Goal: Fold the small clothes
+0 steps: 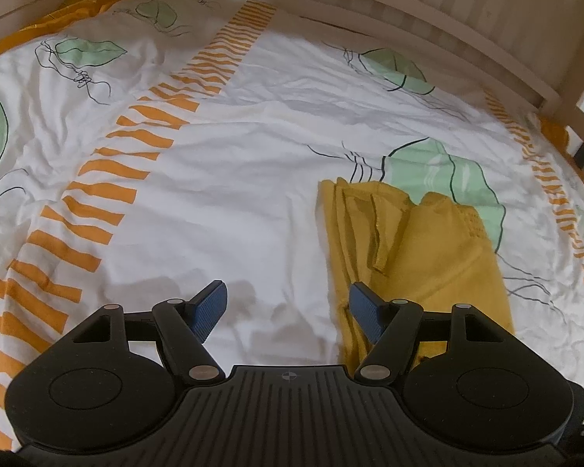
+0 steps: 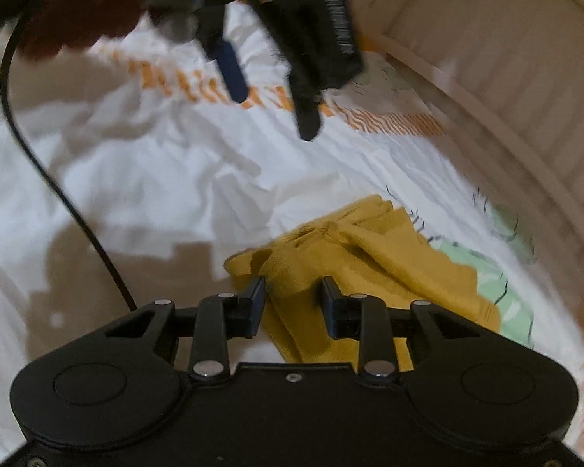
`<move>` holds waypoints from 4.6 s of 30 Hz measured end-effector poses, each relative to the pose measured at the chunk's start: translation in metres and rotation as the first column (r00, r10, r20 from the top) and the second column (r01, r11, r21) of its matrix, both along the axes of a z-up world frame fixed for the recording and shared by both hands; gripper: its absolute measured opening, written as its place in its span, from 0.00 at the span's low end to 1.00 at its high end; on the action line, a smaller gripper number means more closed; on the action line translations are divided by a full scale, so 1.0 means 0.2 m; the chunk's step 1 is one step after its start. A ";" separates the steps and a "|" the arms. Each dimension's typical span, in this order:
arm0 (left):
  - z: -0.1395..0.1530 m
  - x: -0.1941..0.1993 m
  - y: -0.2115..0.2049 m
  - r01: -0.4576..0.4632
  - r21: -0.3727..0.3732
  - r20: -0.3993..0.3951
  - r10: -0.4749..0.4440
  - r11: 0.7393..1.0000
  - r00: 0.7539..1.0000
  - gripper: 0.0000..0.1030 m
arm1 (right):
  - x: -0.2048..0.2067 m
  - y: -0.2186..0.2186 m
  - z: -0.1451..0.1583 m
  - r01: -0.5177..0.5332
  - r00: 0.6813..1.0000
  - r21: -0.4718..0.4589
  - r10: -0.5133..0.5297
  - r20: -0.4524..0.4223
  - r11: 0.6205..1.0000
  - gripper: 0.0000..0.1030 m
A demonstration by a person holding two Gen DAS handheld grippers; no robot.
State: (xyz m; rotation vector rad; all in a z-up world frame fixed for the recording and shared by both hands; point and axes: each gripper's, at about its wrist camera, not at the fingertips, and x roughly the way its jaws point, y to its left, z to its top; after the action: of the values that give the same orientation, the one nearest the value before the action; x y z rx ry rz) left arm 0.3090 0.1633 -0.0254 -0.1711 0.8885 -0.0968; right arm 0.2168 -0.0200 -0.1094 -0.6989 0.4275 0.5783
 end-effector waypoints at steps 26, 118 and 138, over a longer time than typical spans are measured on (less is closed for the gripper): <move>-0.12 -0.03 -0.22 0.094 0.038 -0.019 -0.093 0.995 0.995 0.66 | 0.18 -0.48 0.17 0.249 0.932 0.488 -0.071 -0.355 0.836 0.64; -0.46 0.15 -0.28 0.067 -0.497 -0.167 -0.171 0.865 0.971 0.14 | 0.95 -1.05 -0.19 0.577 0.687 0.623 0.099 -0.720 0.527 0.44; -0.29 -0.62 -0.44 0.129 -0.643 -0.227 -0.349 0.755 0.909 0.12 | -0.05 -1.20 0.08 0.720 0.534 0.478 0.038 -0.845 0.503 0.42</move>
State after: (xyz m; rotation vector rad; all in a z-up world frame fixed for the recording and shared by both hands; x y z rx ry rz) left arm 0.1854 0.0755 -0.0843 -0.7077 1.1989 -0.6299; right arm 0.2071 -0.2607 -0.0942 0.6496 1.0377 0.5281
